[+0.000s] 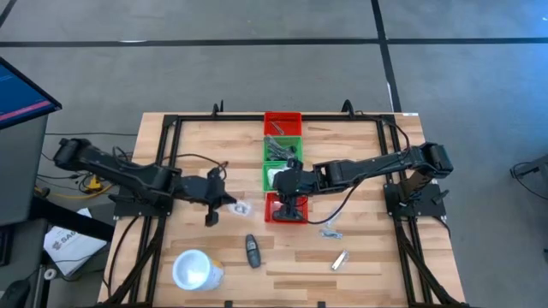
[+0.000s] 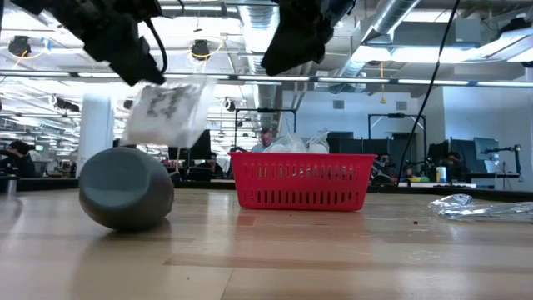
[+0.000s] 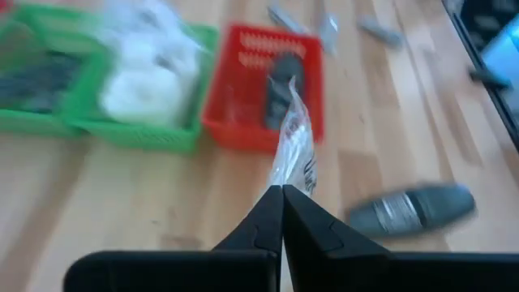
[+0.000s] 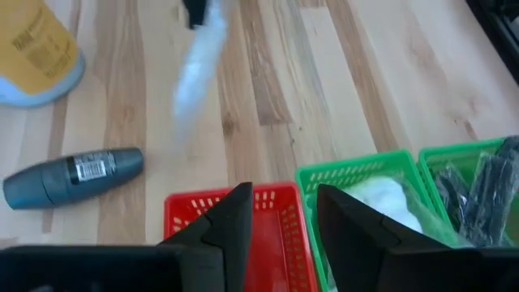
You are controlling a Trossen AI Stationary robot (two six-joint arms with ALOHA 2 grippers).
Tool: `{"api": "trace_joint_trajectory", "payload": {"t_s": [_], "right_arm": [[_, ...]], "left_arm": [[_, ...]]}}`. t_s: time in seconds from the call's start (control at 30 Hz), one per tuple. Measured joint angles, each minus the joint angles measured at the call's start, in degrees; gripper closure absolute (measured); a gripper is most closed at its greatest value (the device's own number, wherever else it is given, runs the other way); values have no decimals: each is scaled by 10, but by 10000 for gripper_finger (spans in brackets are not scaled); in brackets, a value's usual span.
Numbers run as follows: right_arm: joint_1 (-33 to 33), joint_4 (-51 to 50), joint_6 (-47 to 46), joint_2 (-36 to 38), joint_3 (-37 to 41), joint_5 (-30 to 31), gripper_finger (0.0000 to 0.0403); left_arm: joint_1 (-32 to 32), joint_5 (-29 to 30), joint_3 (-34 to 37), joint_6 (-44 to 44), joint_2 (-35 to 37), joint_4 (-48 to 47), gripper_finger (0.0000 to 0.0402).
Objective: Pick & Place Travel size toiletries
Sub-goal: Put the white cotton pack into the top green bin
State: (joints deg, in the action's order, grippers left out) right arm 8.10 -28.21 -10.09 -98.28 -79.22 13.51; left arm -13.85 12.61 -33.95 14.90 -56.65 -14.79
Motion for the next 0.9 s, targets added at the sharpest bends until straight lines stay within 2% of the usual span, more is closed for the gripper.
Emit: {"api": "trace_joint_trajectory", "payload": {"t_s": [0.2, 0.63, 0.9], "right_arm": [[0, 17, 0, 0, 0, -6, 258], [0, 59, 0, 0, 0, -6, 198], [-7, 92, 15, -6, -1, -7, 184]], "left_arm": [[0, 64, 0, -6, 23, 53, 401], [0, 137, 0, -43, 14, 144, 401], [0, 140, 0, -74, 14, 192, 401]]}}
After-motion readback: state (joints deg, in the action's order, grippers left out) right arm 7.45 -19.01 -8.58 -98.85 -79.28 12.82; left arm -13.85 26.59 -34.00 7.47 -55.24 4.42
